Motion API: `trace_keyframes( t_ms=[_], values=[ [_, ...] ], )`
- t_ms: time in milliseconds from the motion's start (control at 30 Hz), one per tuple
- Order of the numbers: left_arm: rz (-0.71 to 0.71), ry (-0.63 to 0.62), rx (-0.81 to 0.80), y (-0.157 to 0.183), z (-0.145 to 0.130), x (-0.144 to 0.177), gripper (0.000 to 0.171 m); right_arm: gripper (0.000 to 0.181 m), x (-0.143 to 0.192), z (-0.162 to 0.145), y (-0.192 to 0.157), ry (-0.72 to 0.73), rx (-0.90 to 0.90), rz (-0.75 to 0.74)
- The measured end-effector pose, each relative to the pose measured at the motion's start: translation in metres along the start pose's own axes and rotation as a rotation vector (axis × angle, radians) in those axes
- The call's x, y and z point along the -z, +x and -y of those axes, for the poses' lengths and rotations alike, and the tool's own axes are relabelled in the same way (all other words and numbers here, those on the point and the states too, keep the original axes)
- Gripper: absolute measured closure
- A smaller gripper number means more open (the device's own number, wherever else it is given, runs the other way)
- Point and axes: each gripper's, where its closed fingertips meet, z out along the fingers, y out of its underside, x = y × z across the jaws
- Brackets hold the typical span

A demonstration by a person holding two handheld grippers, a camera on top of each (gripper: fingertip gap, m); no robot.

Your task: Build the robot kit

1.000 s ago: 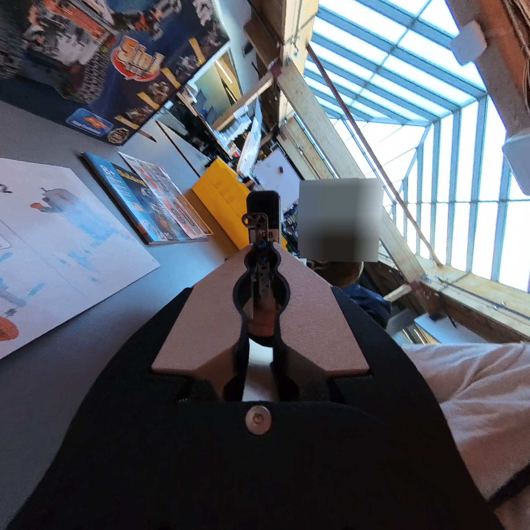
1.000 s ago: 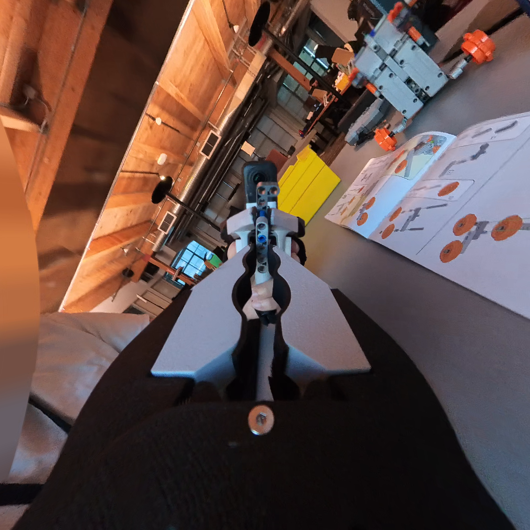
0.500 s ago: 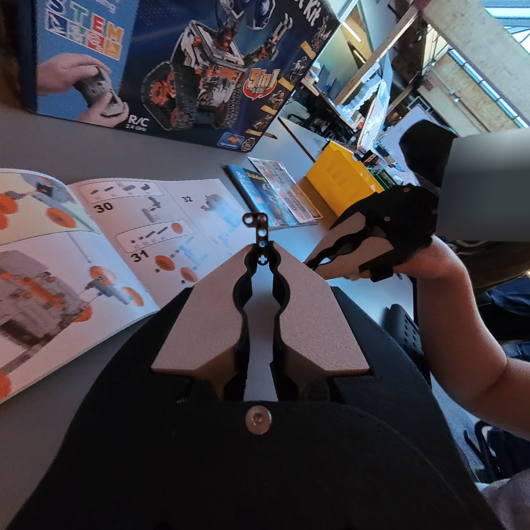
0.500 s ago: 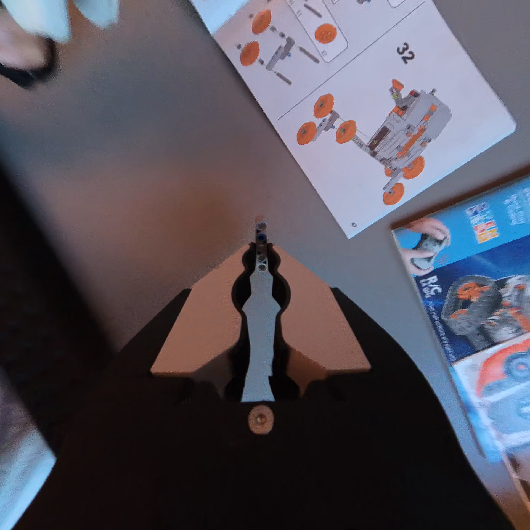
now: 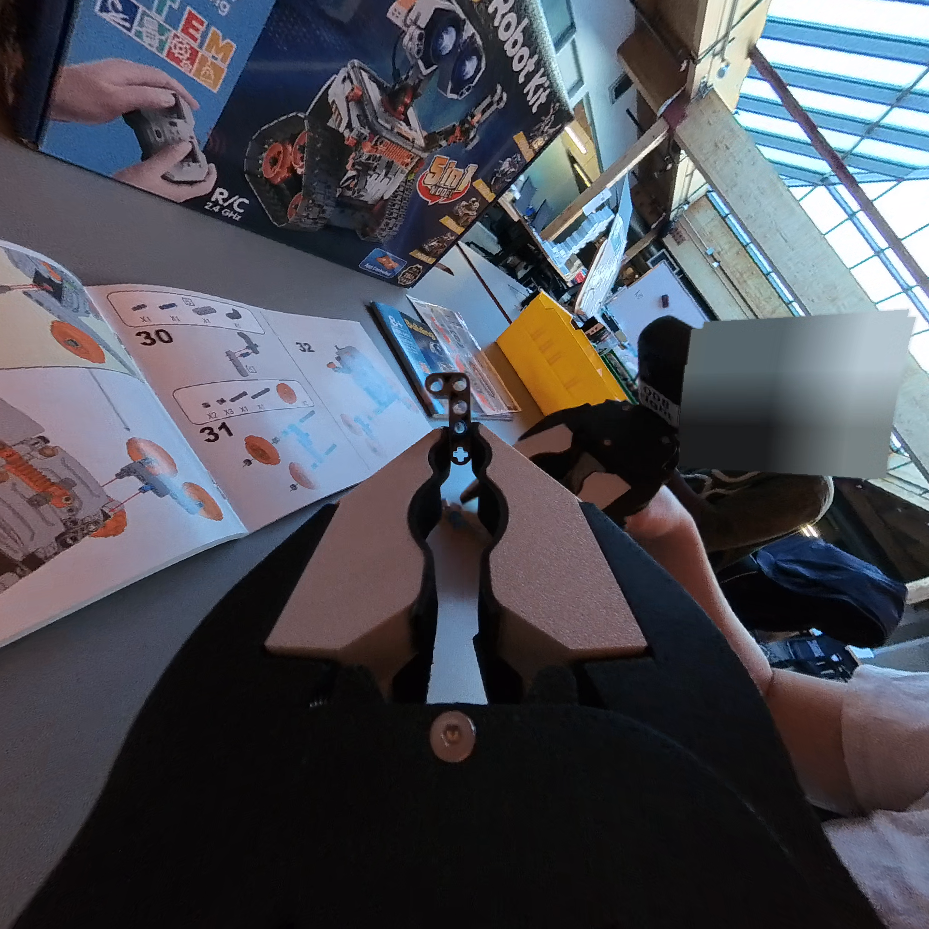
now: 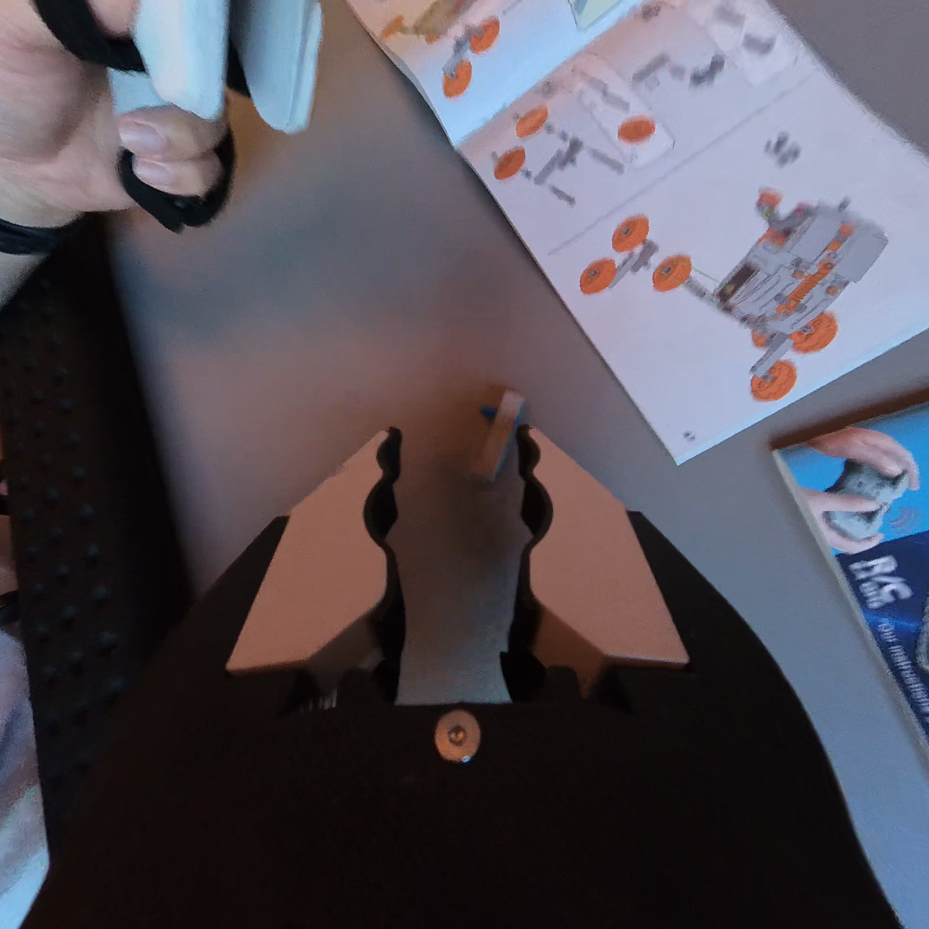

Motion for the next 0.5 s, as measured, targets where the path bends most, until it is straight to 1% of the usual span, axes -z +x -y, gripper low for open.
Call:
trace_keyframes(
  t_ms=[33,100,133,167,200,267,300,400,433,500],
  values=[
    [-0.02,0.007,-0.001,0.004,0.001,-0.001,0.168,0.134,0.007,0.013,-0.003,0.051,0.031,0.011],
    [-0.066,0.025,-0.009,0.014,0.002,-0.003,0.168,0.14,0.022,0.059,-0.01,0.231,0.029,0.073],
    [-0.098,0.039,-0.024,0.021,0.003,-0.004,0.168,0.14,0.028,0.085,-0.013,0.323,-0.023,0.139],
    [-0.131,0.047,-0.041,0.029,0.004,-0.005,0.168,0.141,0.03,0.103,-0.015,0.365,-0.086,0.227],
    [-0.158,0.057,-0.063,0.035,0.006,-0.005,0.168,0.142,0.029,0.115,-0.017,0.357,-0.133,0.32],
    [-0.165,0.059,-0.12,0.04,0.005,-0.006,0.168,0.144,0.022,0.132,-0.022,0.319,-0.188,0.468],
    [-0.166,0.053,-0.145,0.041,0.004,-0.007,0.167,0.144,0.019,0.139,-0.023,0.314,-0.202,0.516],
    [-0.181,0.055,-0.19,0.044,0.003,-0.007,0.168,0.146,0.011,0.15,-0.034,0.325,-0.189,0.608],
    [-0.172,0.045,-0.196,0.043,0.002,-0.008,0.168,0.149,0.01,0.149,-0.04,0.317,-0.186,0.644],
    [-0.18,0.03,-0.205,0.043,0.0,-0.009,0.168,0.167,0.007,0.144,-0.047,0.29,-0.168,0.686]
  ],
)
